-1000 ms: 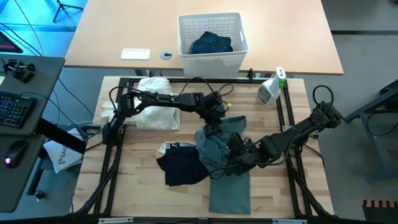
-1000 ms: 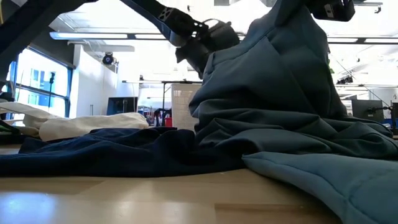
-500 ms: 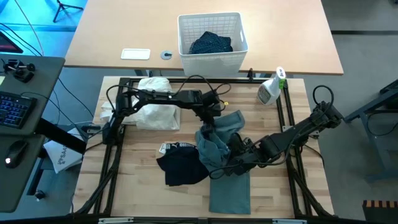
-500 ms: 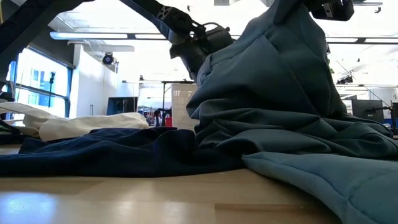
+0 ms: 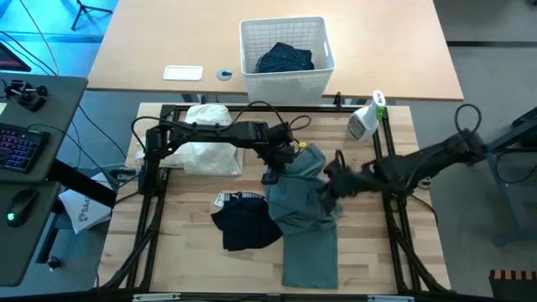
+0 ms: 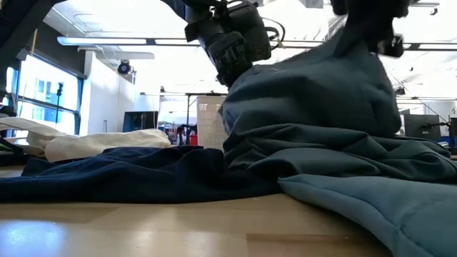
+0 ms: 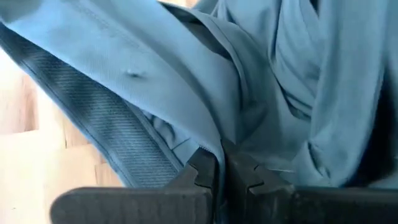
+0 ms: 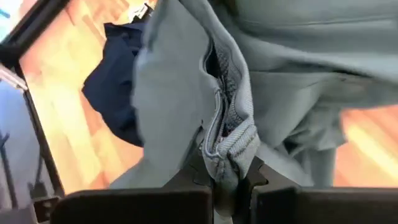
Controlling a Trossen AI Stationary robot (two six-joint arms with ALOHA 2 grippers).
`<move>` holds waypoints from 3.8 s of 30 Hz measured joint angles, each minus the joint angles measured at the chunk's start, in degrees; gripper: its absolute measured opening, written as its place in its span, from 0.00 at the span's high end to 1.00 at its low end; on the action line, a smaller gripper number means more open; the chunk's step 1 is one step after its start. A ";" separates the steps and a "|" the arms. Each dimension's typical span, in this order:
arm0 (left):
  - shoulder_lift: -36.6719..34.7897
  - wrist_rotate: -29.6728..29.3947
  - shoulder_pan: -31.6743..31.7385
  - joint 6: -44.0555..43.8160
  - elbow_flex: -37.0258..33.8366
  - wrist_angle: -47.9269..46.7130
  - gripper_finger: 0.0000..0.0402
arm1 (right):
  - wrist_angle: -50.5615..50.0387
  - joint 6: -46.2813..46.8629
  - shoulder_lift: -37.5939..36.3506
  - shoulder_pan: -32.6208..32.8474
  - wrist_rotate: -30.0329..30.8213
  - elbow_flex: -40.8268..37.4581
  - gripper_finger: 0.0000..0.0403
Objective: Fold Laundry from Bin
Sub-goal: Fold the green pants
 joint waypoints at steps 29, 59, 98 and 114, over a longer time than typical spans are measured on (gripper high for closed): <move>0.00 0.66 -1.02 -9.27 -0.04 -1.07 1.00 | 14.66 -64.59 7.71 -55.31 -53.03 -10.92 0.92; 0.00 -0.04 -1.55 -4.05 -0.04 -4.46 1.00 | 27.79 -61.16 28.00 -57.63 -75.89 -9.98 0.53; -27.50 -8.67 6.07 -2.84 -0.09 2.14 0.35 | 25.96 -42.83 -11.34 -50.85 -57.01 -0.28 0.98; -13.16 -8.08 4.04 11.08 -0.09 33.94 0.35 | 25.40 -36.90 -10.97 -48.35 -57.46 -0.28 0.98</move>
